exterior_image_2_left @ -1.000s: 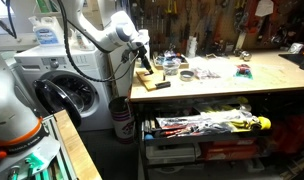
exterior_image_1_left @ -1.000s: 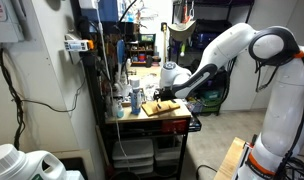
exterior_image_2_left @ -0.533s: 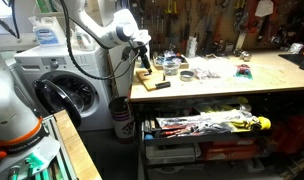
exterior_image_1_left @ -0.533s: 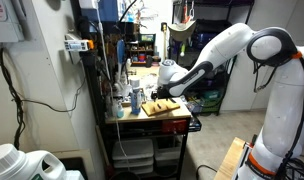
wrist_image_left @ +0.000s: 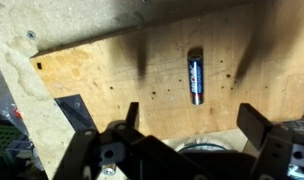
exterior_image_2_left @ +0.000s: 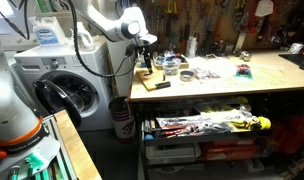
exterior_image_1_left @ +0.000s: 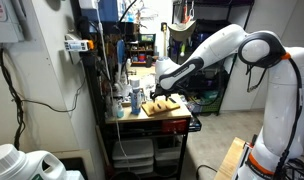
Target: Pick up the batteries on top of the chopping board and make them stand upright on the board
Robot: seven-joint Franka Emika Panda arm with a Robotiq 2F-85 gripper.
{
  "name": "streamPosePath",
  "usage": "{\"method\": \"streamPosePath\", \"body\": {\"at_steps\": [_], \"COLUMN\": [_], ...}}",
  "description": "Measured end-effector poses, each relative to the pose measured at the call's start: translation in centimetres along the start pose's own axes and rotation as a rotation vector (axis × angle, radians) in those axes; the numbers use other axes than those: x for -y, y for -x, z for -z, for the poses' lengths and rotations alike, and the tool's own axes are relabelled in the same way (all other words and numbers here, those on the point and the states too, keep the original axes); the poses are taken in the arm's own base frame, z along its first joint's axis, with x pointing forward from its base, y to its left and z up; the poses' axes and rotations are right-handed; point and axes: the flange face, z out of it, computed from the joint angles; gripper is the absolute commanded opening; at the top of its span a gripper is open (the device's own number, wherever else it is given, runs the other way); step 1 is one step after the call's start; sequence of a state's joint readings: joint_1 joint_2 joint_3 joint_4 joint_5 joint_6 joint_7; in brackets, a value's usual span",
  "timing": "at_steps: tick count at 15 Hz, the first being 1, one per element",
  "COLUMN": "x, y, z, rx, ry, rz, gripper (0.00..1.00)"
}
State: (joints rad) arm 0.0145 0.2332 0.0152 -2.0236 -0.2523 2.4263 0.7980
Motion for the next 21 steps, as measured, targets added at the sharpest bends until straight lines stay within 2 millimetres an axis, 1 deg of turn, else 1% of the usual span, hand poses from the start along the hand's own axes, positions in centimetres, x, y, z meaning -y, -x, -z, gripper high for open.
{"method": "streamPosePath", "body": {"at_steps": [1,2,3,4,5,6,7,8,9,10,12,13,14,15,17,18,19,20,21], "x": [0.2,0.3,0.5,0.7,0.9,1.1,1.3,1.4,1.6,1.7,1.9,2.0,2.0,2.0,2.0,2.0,1.9,1.8,1.8], "y": [-0.3,-0.6,-0.9,-1.1,-1.2,-1.4,-1.5,-1.6,-1.6,-1.7,-1.6,-1.7,-1.7,-1.7,-1.8,-1.9,-1.9,-2.0,-2.0], "z": [-0.1,-0.2,-0.4,-0.5,-0.8,-1.0,-1.2,-1.4,-1.6,-1.8,-2.1,-2.2,-2.2,-2.3,-2.2,-2.2,-2.2,-2.2,-2.2], "rx": [0.011,0.023,0.034,0.047,0.059,0.071,0.082,0.087,0.094,0.100,0.112,0.120,0.126,0.130,0.133,0.134,0.135,0.136,0.137], "ry": [0.005,0.010,0.015,0.020,0.023,0.027,0.031,0.033,0.035,0.037,0.036,0.035,0.034,0.032,0.026,0.024,0.024,0.023,0.021], "rz": [0.003,0.007,0.012,0.017,0.022,0.028,0.033,0.038,0.044,0.049,0.059,0.063,0.067,0.069,0.070,0.071,0.071,0.070,0.069], "gripper": [0.93,0.92,0.86,0.83,0.82,0.76,0.77,0.72,0.70,0.60,0.50,0.41,0.30,0.25,0.05,0.01,0.00,0.04,0.04]}}
